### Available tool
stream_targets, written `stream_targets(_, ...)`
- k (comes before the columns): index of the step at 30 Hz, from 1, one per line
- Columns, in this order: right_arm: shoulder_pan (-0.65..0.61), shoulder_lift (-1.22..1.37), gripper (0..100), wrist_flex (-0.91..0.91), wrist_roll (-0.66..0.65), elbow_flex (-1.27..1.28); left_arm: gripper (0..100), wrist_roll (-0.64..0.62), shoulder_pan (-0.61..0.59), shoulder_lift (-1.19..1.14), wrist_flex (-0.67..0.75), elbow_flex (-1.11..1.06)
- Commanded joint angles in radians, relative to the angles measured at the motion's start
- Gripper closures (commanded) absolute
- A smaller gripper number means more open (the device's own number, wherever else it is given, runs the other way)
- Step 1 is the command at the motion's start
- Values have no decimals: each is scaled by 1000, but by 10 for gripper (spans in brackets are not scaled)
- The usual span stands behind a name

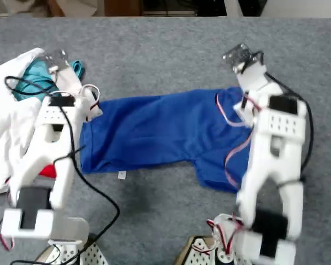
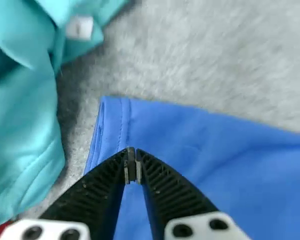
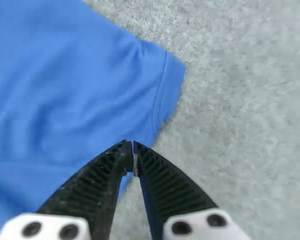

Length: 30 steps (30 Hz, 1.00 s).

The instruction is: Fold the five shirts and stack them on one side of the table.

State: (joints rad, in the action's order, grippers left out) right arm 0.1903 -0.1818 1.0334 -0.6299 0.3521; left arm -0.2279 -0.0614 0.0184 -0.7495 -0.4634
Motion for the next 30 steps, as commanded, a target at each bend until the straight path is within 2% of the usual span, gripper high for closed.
stream_targets(1, -13, 194, 984, -25, 60, -156, 981, -8, -9, -120, 14, 98)
stream_targets(9, 8, 585, 984, -18, 71, -410, 981, -8, -54, -361, 12, 295)
stream_targets(15, 59, 745, 994, 21, 68, -544, 981, -3, -110, -395, -66, 382)
stream_targets(23, 58, 753, 994, 146, 71, -664, 981, 0, -121, -392, -98, 408)
stream_targets(30, 15, 608, 994, 324, 60, -766, 981, 2, -95, -302, -328, 580)
